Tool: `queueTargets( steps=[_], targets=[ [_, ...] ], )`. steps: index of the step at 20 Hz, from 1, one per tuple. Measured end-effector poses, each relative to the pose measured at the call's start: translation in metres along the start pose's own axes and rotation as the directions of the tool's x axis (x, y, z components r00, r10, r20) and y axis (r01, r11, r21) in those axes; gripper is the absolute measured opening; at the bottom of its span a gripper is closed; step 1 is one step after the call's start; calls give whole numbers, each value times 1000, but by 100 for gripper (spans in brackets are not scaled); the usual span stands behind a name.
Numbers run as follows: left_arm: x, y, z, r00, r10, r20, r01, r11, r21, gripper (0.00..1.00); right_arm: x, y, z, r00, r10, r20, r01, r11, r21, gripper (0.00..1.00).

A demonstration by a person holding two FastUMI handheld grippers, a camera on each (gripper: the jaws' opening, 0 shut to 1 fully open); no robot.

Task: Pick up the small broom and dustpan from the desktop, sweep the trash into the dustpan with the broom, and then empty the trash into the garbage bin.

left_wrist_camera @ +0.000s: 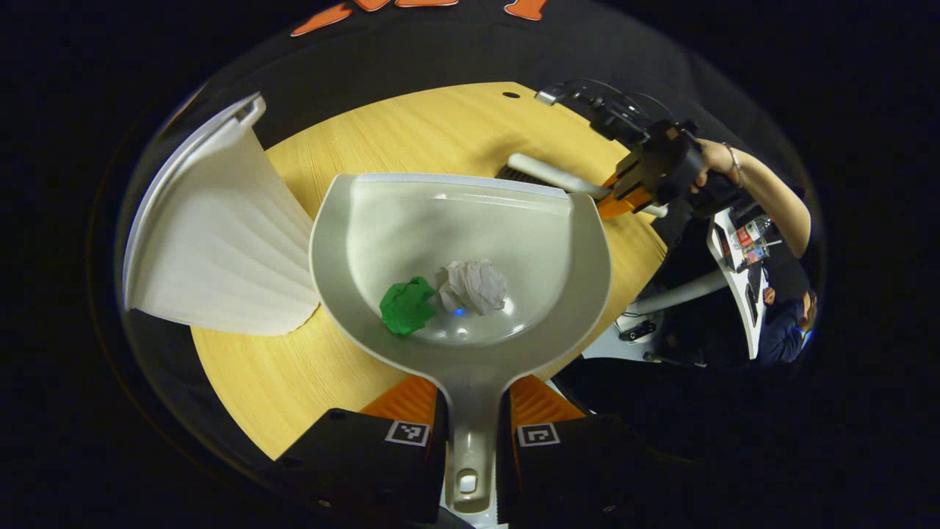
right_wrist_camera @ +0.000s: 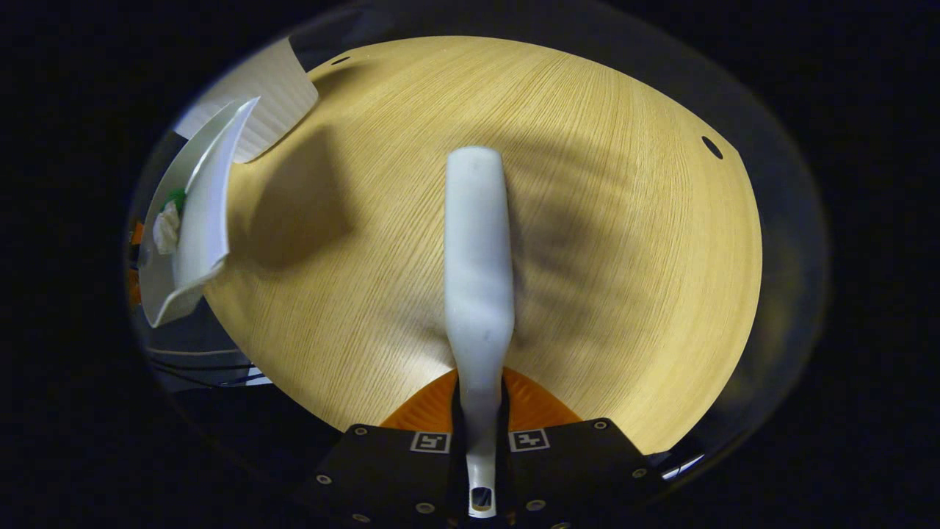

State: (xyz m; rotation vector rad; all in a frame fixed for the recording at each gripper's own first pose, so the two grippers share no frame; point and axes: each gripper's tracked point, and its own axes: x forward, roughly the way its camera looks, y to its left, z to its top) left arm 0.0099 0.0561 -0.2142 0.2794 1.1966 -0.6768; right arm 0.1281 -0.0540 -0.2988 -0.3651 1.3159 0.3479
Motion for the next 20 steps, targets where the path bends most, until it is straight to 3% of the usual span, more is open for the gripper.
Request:
queueTargets(
  steps=[6, 10, 15, 20],
  targets=[
    [-99, -17, 33, 999, -54, -10, 54, 990, 133, 29, 3, 1, -4, 999, 46, 9, -46, 999, 1, 14],
    [-147, -14, 70, 995, -102, 4, 100, 988, 119, 29, 5, 0, -4, 999, 51, 5, -51, 999, -15, 14],
    [-178, 72, 103, 999, 43, 2, -43, 999, 29, 29, 6, 1, -5, 997, 79, 3, -79, 997, -27, 14],
    [-210, 176, 83, 970, 236, -59, -239, 970, -40, 29, 7, 2, -6, 995, 96, -9, -96, 995, -36, 14]
  ],
)
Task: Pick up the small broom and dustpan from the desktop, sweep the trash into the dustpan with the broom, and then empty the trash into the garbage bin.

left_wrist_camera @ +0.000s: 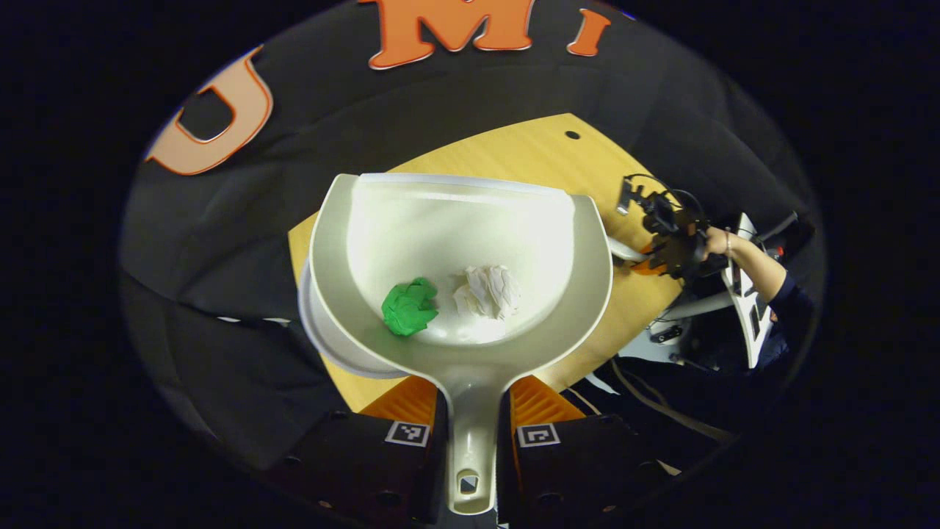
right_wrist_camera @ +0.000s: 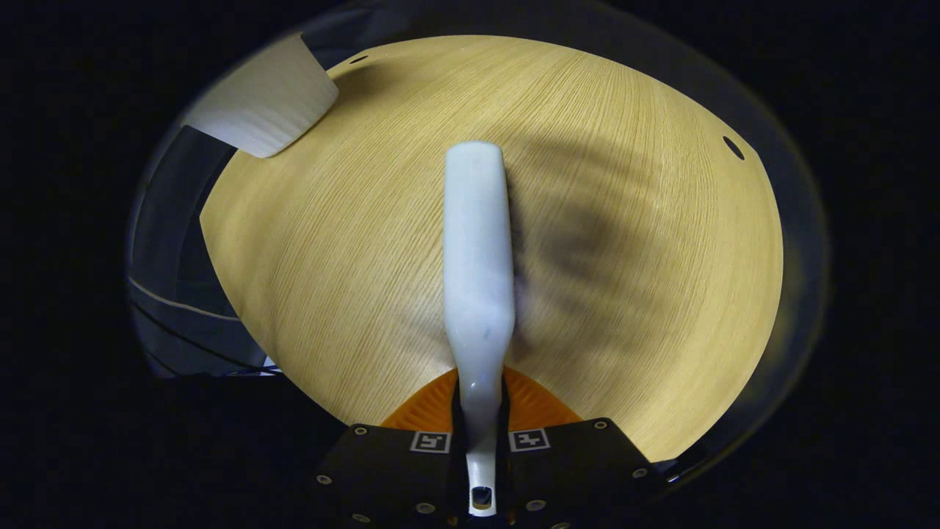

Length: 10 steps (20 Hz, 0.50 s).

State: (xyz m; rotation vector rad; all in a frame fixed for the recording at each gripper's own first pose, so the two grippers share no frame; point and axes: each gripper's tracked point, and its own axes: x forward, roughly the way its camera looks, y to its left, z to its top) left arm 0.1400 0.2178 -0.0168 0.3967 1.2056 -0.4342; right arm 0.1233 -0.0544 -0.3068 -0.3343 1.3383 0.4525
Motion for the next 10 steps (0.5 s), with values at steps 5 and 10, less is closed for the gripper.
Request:
queueTargets(
  steps=[5, 10],
  targets=[
    [-2, 106, -19, 964, 256, -77, -255, 967, 18, 29, -2, -2, 1, 1000, -3, -21, 2, 1000, -20, 14],
    [-1, 170, -27, 882, 453, -131, -430, 887, 170, 29, -2, -2, 3, 1000, -1, -27, 0, 1000, -9, 14]
  ],
)
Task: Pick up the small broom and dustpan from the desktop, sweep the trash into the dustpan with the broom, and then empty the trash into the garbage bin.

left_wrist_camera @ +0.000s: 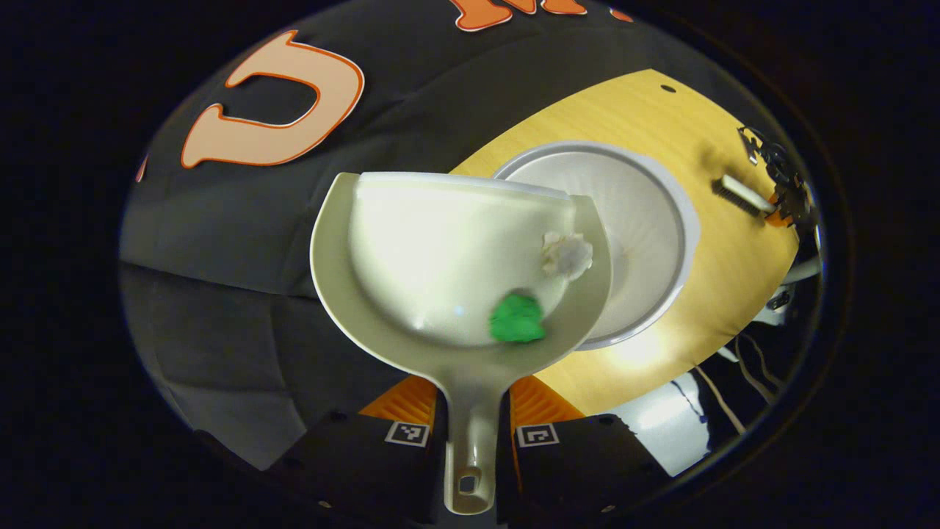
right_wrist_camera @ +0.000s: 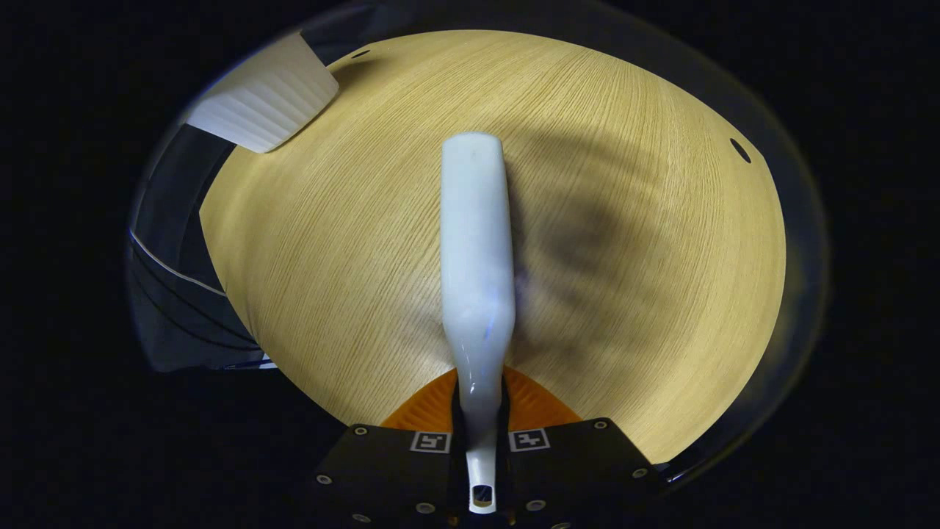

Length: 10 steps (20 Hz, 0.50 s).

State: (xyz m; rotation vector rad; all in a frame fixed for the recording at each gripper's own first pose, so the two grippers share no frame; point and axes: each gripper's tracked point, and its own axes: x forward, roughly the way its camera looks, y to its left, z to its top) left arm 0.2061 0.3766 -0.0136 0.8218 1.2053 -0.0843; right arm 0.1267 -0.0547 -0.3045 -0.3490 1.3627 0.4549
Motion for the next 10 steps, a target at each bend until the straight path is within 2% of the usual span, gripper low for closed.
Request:
queueTargets(
  steps=[3, 4, 8, 10],
  targets=[
    [-4, 11, -9, 997, 72, -30, -68, 991, 118, 29, -1, 0, 0, 1000, -1, -1, 1, 1000, 3, 14],
    [-5, 6, -7, 998, 63, -30, -58, 990, 130, 29, -1, 0, 0, 1000, -1, -1, 1, 1000, 4, 14],
    [-4, -17, -7, 998, -52, -19, 53, 996, 66, 30, 0, 0, 0, 1000, -7, -5, 7, 1000, 10, 14],
    [-2, -20, -11, 998, -67, -12, 67, 996, 54, 29, -1, -1, -1, 1000, -11, -10, 11, 1000, 8, 14]
  ],
)
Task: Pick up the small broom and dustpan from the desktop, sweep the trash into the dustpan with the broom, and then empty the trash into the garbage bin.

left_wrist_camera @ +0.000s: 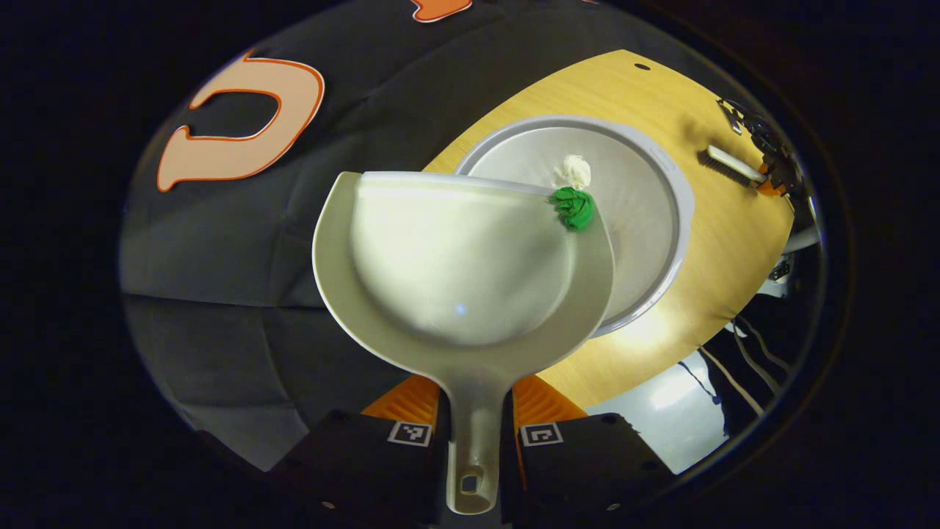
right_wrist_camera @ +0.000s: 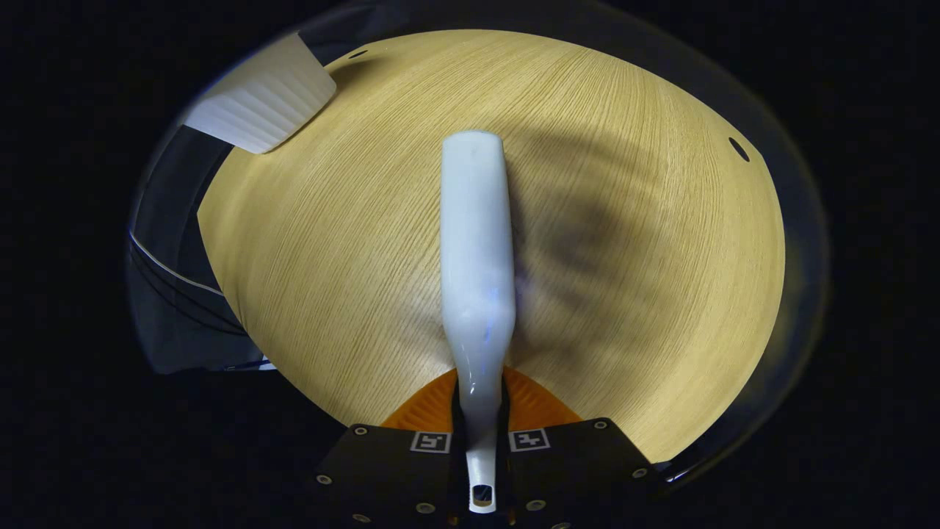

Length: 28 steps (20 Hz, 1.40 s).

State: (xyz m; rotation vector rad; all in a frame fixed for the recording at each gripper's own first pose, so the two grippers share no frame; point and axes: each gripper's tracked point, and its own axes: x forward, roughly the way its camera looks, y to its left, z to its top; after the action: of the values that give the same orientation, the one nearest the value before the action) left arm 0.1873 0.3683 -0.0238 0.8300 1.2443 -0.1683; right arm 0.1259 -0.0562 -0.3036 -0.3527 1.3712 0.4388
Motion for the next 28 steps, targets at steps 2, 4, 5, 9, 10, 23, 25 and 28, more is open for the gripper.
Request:
queueTargets(
  steps=[2, 4, 5, 9, 10, 23, 25, 28],
  targets=[
    [1, 4, -1, 1000, 22, -3, -22, 1000, 20, 29, 0, 0, -1, 1000, -2, -7, 2, 1000, -6, 14],
    [0, -2, 3, 1000, -7, 7, 7, 1000, -27, 29, 0, 0, -1, 1000, -5, -9, 4, 1000, -7, 14],
    [-1, -7, 4, 999, -29, 17, 30, 998, -54, 30, 1, 0, 0, 1000, -5, -9, 4, 1000, -4, 14],
    [0, -27, 6, 989, -120, 91, 136, 972, -190, 29, 0, 1, -1, 1000, -7, -13, 7, 1000, 2, 14],
    [2, -26, 13, 981, -135, 140, 163, 964, -212, 29, 0, 1, -2, 1000, -7, -13, 7, 1000, 3, 14],
    [-91, -59, 104, 878, -204, 434, 310, 932, -189, 29, -1, 13, -5, 999, 35, 33, -39, 993, 113, 14],
    [-107, -72, 123, 858, -246, 451, 340, 930, -138, 29, -3, 10, -9, 999, 31, 41, -35, 993, 113, 14],
    [-111, -104, 141, 824, -333, 459, 417, 904, -92, 29, -5, 10, -14, 997, 48, 60, -56, 989, 140, 14]
  ],
)
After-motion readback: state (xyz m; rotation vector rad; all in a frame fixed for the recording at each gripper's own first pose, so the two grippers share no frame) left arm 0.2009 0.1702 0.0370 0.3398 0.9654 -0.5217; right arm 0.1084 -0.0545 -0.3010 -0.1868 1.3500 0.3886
